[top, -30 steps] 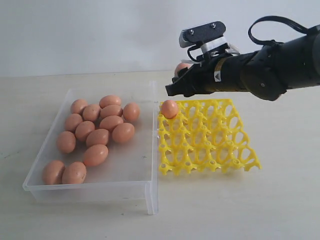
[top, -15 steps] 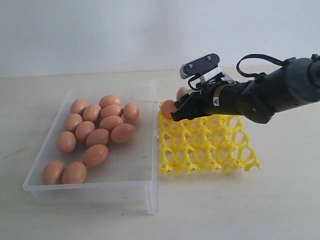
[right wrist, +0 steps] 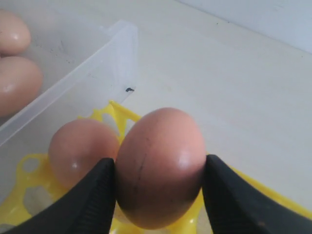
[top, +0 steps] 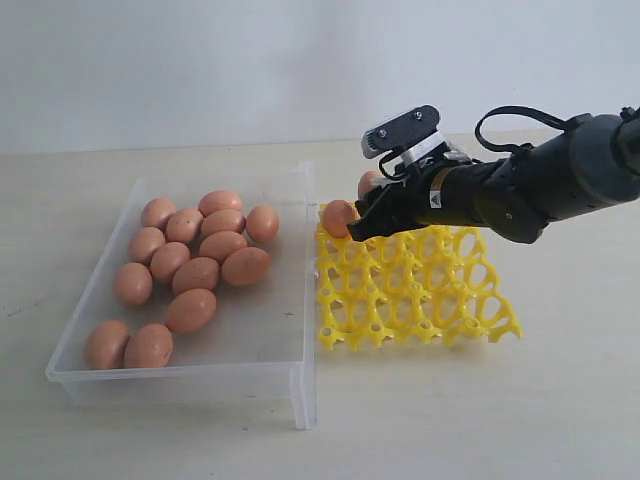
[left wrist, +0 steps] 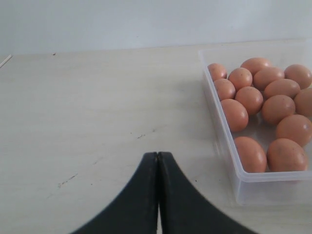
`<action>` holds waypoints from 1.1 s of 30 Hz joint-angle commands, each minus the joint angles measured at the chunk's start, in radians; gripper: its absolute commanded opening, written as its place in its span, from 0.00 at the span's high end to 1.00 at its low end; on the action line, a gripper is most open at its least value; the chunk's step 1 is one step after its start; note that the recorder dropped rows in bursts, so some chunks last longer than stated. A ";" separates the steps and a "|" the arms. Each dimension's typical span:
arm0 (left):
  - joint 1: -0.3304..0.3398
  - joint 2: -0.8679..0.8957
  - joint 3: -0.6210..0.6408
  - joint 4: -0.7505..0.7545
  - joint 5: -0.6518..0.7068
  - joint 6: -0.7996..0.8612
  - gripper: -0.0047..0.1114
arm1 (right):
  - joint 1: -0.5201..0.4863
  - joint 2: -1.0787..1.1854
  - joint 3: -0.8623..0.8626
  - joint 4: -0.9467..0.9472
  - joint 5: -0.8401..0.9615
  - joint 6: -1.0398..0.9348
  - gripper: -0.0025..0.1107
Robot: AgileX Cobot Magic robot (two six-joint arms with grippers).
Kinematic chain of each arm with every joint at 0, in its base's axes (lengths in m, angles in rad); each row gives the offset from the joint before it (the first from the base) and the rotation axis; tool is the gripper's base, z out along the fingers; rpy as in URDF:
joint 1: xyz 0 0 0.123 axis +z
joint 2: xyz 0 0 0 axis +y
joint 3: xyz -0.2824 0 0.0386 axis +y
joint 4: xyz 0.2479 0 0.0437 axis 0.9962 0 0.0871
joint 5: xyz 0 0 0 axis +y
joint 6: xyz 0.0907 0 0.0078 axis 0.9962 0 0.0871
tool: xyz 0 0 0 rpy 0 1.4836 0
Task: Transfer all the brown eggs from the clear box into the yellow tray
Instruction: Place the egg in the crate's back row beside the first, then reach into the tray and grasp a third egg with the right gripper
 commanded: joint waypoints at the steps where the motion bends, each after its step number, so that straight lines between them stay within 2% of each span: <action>1: -0.005 -0.002 -0.004 -0.004 -0.008 0.000 0.96 | -0.010 0.001 -0.008 0.010 -0.004 -0.008 0.62; 9: -0.005 -0.002 -0.004 -0.004 -0.008 0.000 0.96 | -0.010 0.001 -0.008 0.010 0.008 -0.005 0.46; 17: -0.005 -0.002 -0.004 -0.004 -0.008 0.000 0.96 | 0.001 -0.102 -0.008 0.010 0.206 0.022 0.46; 20: -0.005 -0.002 -0.004 -0.004 -0.008 0.000 0.96 | 0.046 -0.218 -0.011 0.010 0.260 0.075 0.46; 23: -0.005 -0.002 -0.004 -0.004 -0.008 0.000 0.96 | 0.127 -0.309 -0.060 0.010 0.417 0.061 0.47; 25: -0.005 -0.002 -0.004 -0.004 -0.008 0.000 0.96 | 0.195 -0.322 -0.115 0.076 0.571 0.063 0.47; 27: -0.005 -0.002 -0.004 -0.004 -0.008 0.000 0.96 | 0.253 -0.302 -0.183 0.248 0.703 0.061 0.47; 30: -0.005 -0.002 -0.004 -0.004 -0.008 0.000 0.96 | 0.311 -0.232 -0.278 0.486 0.801 0.066 0.47; 33: -0.005 -0.002 -0.004 -0.004 -0.008 0.000 0.96 | 0.343 -0.129 -0.367 0.616 0.876 0.128 0.46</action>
